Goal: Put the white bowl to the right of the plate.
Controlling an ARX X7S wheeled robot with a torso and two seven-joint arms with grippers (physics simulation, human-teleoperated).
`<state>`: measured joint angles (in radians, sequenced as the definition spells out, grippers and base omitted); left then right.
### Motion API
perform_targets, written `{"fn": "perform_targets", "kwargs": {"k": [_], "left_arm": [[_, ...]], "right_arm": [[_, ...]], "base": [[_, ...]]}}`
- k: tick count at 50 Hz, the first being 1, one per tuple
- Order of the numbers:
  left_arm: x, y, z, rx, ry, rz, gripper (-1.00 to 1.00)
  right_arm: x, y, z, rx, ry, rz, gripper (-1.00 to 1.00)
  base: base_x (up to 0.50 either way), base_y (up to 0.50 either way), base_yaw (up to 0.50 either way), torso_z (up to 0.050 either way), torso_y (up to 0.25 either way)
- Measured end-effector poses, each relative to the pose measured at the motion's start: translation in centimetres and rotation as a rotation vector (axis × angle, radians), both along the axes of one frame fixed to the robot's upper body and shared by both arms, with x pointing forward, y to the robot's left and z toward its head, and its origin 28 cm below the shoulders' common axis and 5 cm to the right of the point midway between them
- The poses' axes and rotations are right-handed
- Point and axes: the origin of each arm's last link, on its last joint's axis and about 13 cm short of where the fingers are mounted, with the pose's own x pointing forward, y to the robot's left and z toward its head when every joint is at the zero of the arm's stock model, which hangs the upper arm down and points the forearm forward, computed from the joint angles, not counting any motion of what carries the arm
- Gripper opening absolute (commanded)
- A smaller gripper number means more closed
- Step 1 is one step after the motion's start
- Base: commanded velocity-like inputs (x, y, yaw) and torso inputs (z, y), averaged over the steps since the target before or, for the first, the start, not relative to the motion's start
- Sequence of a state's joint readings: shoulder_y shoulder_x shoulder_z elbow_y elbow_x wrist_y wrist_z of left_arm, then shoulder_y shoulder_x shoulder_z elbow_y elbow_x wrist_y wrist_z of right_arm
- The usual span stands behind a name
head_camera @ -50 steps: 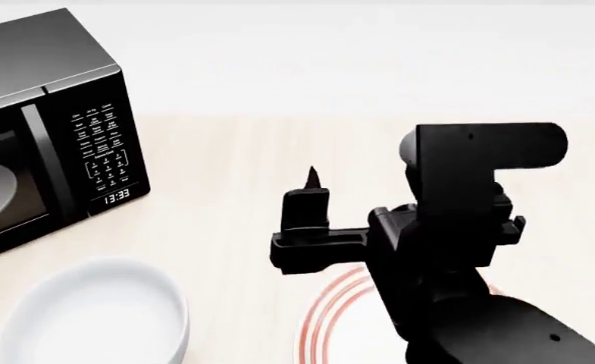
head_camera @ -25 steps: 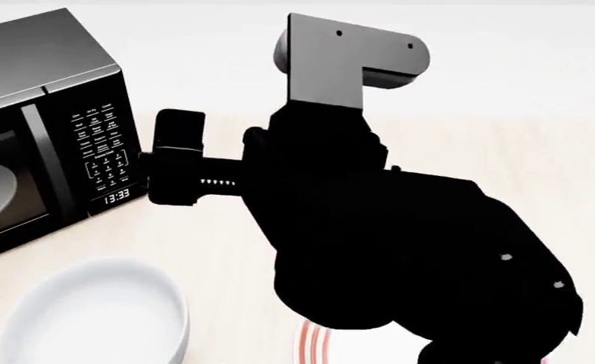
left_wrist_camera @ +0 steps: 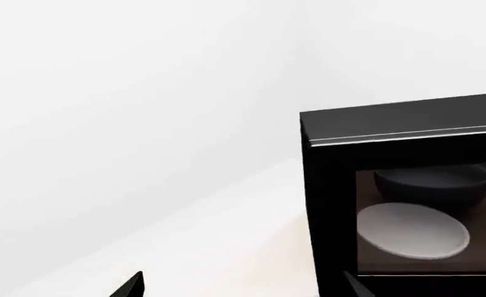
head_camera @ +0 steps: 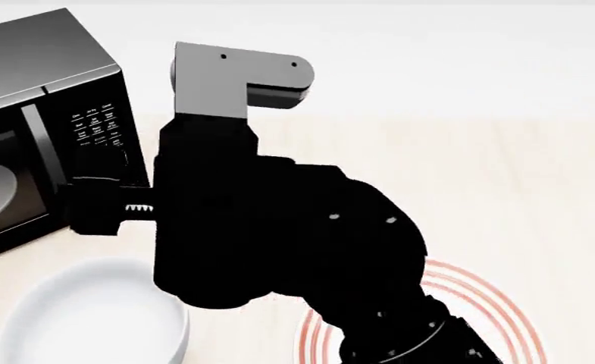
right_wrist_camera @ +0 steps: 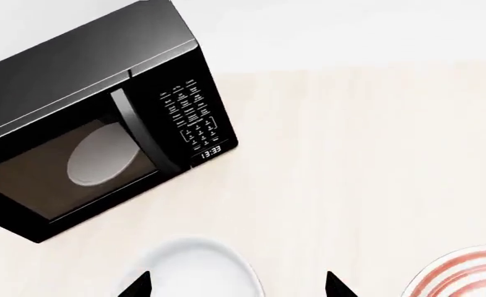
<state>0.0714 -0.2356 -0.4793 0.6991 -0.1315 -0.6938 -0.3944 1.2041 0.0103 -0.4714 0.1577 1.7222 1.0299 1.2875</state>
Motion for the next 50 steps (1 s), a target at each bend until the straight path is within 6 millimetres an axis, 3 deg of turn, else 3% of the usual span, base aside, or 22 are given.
{"fn": "perform_targets", "kwargs": {"k": [21,50], "left_arm": [[-1.8,1.6,0.3,-0.021,-0.018,0.103,1.0],[-2.4,1.8,0.5,-0.018,-0.034,0.118,1.0]], "right_arm": [[1.2,2.7,-2.8,-0.101,0.126,0.012,1.0],[1.9,3.9,-7.4,-0.16,0.249,0.039,1.0]], "base": [[0.0,0.0,0.0,0.0,0.0],[0.0,0.0,0.0,0.0,0.0]]}}
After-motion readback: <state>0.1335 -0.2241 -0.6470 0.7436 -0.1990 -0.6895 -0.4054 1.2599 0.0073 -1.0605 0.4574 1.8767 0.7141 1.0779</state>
